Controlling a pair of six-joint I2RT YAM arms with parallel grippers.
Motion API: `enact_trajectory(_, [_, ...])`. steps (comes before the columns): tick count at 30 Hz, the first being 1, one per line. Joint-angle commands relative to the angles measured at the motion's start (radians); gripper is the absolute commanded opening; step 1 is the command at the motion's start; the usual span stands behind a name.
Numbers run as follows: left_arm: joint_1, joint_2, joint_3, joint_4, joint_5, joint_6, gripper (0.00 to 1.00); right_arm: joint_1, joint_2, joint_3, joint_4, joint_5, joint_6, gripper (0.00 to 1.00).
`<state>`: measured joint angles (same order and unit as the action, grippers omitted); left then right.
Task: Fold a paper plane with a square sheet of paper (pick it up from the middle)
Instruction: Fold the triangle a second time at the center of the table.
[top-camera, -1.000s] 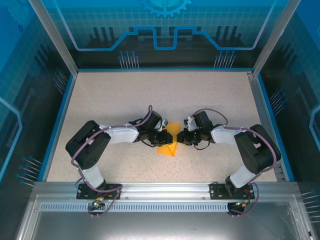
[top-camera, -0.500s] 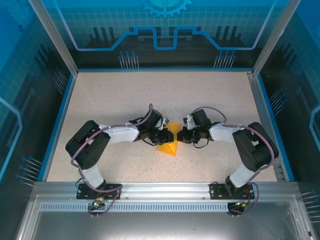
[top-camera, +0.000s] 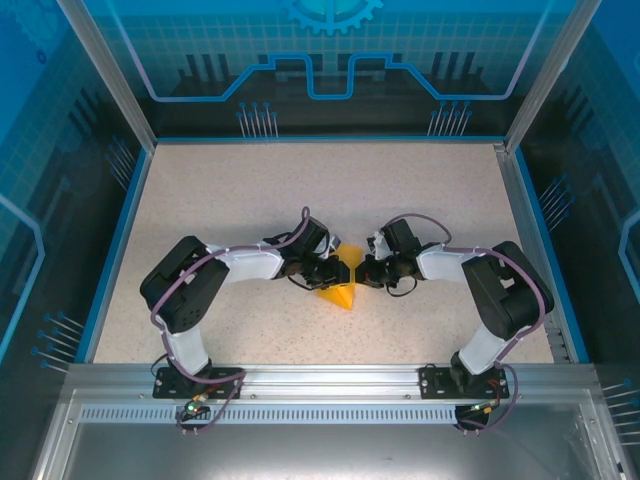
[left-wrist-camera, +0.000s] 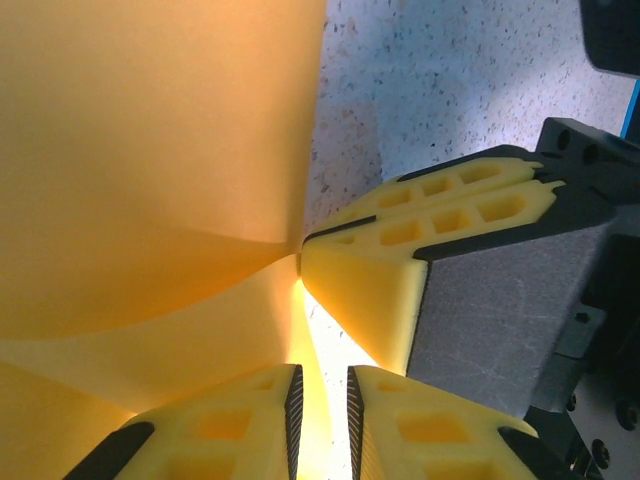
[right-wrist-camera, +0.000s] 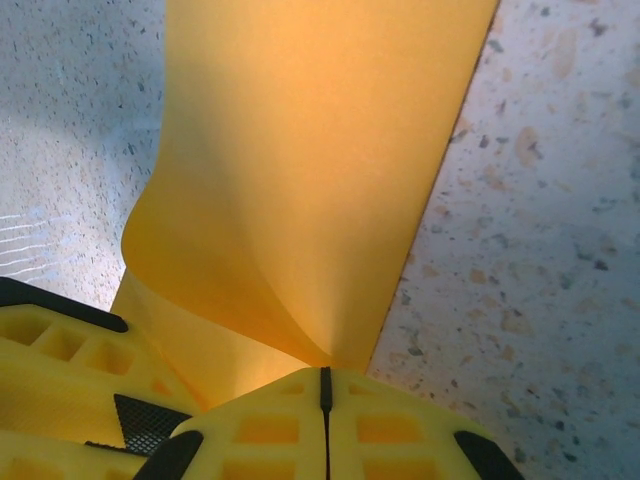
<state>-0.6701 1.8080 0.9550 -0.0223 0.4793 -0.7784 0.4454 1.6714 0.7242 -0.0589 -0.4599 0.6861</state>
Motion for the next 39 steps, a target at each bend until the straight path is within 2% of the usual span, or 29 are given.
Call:
enact_trajectory(1, [0.004,0.013,0.027,-0.03,0.035,0.028,0.23,0.009,-0.01,0.002,-0.023,-0.005,-0.015,0.06])
enact_trajectory(14, [0.004,-0.034,-0.002,-0.003,0.048,0.025,0.22,0.015,-0.012,-0.004,-0.038,-0.017,-0.017,0.06])
enact_trajectory(39, [0.002,0.031,-0.001,-0.03,0.036,0.021,0.22,0.029,0.02,0.038,-0.078,0.022,-0.031,0.06])
